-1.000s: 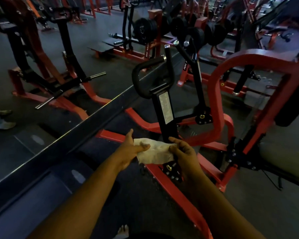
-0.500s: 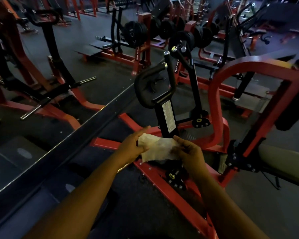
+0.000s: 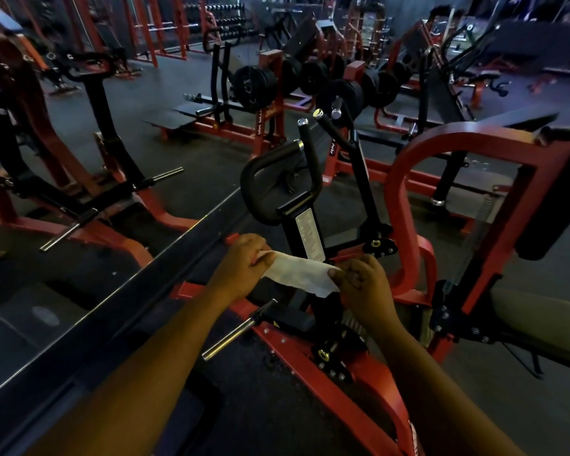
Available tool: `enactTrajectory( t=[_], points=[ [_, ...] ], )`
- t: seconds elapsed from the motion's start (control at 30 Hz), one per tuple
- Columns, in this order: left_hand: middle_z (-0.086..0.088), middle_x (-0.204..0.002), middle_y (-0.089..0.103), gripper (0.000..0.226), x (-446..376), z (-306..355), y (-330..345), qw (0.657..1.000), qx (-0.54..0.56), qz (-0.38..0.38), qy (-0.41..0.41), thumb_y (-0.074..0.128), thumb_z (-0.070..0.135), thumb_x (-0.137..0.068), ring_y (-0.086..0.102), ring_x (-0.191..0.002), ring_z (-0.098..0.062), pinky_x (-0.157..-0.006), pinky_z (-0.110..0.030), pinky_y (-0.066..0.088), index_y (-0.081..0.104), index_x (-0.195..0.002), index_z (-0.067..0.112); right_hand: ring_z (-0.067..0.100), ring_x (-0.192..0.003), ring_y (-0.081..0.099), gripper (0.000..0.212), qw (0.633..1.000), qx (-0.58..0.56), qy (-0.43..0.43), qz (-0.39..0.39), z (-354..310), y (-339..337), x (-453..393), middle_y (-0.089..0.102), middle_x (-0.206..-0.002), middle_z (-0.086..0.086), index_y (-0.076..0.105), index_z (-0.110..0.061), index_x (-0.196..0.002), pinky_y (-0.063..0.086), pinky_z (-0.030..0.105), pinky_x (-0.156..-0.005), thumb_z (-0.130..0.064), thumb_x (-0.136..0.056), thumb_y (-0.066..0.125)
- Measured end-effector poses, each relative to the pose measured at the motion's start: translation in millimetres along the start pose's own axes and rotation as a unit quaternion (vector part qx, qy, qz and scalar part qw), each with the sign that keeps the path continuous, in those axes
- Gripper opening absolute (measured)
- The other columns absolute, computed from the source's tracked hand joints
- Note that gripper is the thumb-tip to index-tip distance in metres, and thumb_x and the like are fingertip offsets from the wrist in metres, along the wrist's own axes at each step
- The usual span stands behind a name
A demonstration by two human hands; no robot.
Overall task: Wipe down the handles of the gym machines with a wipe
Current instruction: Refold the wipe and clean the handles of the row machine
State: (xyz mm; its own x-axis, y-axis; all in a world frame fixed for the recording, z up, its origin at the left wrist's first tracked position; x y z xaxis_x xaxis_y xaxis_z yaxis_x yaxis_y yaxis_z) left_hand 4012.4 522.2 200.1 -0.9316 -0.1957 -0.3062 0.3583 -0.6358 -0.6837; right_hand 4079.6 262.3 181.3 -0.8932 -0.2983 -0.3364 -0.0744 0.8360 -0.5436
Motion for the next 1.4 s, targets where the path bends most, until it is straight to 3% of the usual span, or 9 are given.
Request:
enactTrajectory(
  t=[0.2, 0.3, 0.4, 0.63, 0.8, 0.93, 1.13, 1.3, 1.4],
  points=[
    [-0.002, -0.095, 0.070, 0.022, -8.6, 20.6, -7.0, 0.983, 0.160, -0.013, -0.085, 0.063, 0.031, -0.102, 0.066, -0.088, -0.008, -0.071, -0.021, 0.052, 0.066, -0.104, 0.010, 0.011, -0.059, 0.062, 0.026, 0.981, -0.077, 0.066, -0.166, 1.8, -14.7, -6.9, 0.068, -0.069, -0.002, 0.066, -0.018, -0.079, 0.050, 0.032, -0.059, -0.038, -0.094, 0.071],
    [-0.002, -0.090, 0.071, 0.021, -22.8, 29.0, -15.3, 0.991, 0.116, -0.051, -0.044, 0.070, 0.035, -0.096, 0.068, -0.085, -0.013, -0.073, -0.034, 0.056, 0.070, -0.101, 0.015, 0.005, -0.086, 0.064, 0.034, 0.980, 0.075, 0.017, -0.183, -0.1, -7.0, -15.7, 0.069, -0.102, -0.013, 0.070, -0.031, -0.108, 0.054, 0.032, -0.076, -0.058, -0.086, 0.071],
    [-0.005, -0.089, 0.072, 0.016, -35.3, 41.0, -26.8, 0.988, 0.088, -0.127, -0.019, 0.074, 0.036, -0.094, 0.070, -0.086, -0.023, -0.076, -0.041, 0.057, 0.073, -0.098, 0.020, 0.001, -0.112, 0.057, 0.068, 0.982, -0.017, -0.035, -0.187, -31.7, 5.9, -22.0, 0.056, -0.130, -0.016, 0.054, -0.026, -0.142, 0.045, 0.017, -0.091, -0.048, -0.083, 0.079],
    [0.003, -0.091, 0.075, 0.028, -33.8, 42.9, -52.0, 0.973, 0.203, -0.096, -0.054, 0.069, 0.051, -0.088, 0.069, -0.085, -0.004, -0.080, -0.028, 0.058, 0.075, -0.094, 0.024, 0.025, -0.087, 0.070, 0.010, 0.944, -0.258, 0.039, -0.203, -66.2, 45.0, -22.9, 0.074, -0.095, 0.009, 0.073, -0.018, -0.098, 0.055, 0.046, -0.078, -0.027, -0.094, 0.070],
    [-0.006, -0.111, 0.077, 0.088, 14.3, 4.2, -20.6, 0.862, 0.413, -0.102, -0.276, 0.040, 0.090, -0.078, 0.073, -0.105, -0.024, -0.096, -0.047, 0.057, 0.076, -0.117, 0.020, 0.033, -0.091, 0.070, 0.017, 0.903, -0.361, 0.159, -0.171, -75.1, 62.0, -13.6, 0.073, -0.104, 0.023, 0.072, -0.008, -0.103, 0.057, 0.051, -0.082, -0.024, -0.098, 0.067],
    [-0.024, -0.130, 0.067, 0.094, 57.4, -16.4, 13.4, 0.782, 0.473, -0.203, -0.351, 0.062, 0.082, -0.075, 0.063, -0.116, -0.040, -0.096, -0.056, 0.052, 0.065, -0.134, 0.008, 0.022, -0.077, 0.072, 0.012, 0.859, -0.391, 0.281, -0.171, -78.0, 78.0, -3.2, 0.075, -0.090, 0.012, 0.069, -0.008, -0.100, 0.060, 0.035, -0.065, -0.015, -0.101, 0.060],
    [-0.009, -0.109, 0.078, 0.023, 21.6, -14.5, -18.4, 0.874, 0.412, -0.134, -0.221, 0.077, 0.025, -0.091, 0.074, -0.102, -0.027, -0.089, -0.042, 0.062, 0.072, -0.113, 0.017, 0.030, -0.100, 0.073, 0.022, 0.924, -0.282, 0.182, -0.182, -88.6, 74.0, -23.7, 0.076, -0.107, 0.013, 0.070, -0.013, -0.113, 0.058, 0.054, -0.092, -0.001, -0.096, 0.063],
    [0.009, -0.098, 0.076, 0.035, -29.3, -2.0, -74.3, 0.947, 0.318, -0.037, -0.038, 0.067, -0.002, -0.093, 0.073, -0.090, -0.015, -0.069, -0.028, 0.058, 0.072, -0.104, 0.031, 0.009, -0.072, 0.069, 0.016, 0.961, -0.261, -0.039, -0.077, -124.0, 54.3, -53.8, 0.072, -0.082, 0.013, 0.070, 0.011, -0.090, 0.055, 0.023, -0.065, 0.021, -0.089, 0.057],
    [0.011, -0.094, 0.074, 0.036, -48.7, 3.3, -82.1, 0.943, 0.325, -0.068, -0.029, 0.052, -0.007, -0.097, 0.067, -0.082, -0.004, -0.069, -0.020, 0.052, 0.074, -0.098, 0.022, 0.016, -0.081, 0.073, 0.036, 0.953, -0.295, -0.053, -0.048, -123.9, 51.8, -71.6, 0.077, -0.085, 0.004, 0.071, 0.000, -0.083, 0.058, 0.031, -0.077, 0.029, -0.084, 0.050]
  ],
)
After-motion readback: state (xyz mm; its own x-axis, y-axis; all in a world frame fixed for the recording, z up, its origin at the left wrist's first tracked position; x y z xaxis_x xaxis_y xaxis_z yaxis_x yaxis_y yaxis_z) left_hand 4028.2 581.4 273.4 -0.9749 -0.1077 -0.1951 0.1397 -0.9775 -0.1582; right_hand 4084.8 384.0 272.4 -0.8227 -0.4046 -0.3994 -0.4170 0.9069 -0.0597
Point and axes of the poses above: each hand's wrist, its own x-axis away from the middle knuckle, its own y-axis out of the palm, z = x × y, the point moved 1 cm from there along -x, towards the middle knuckle
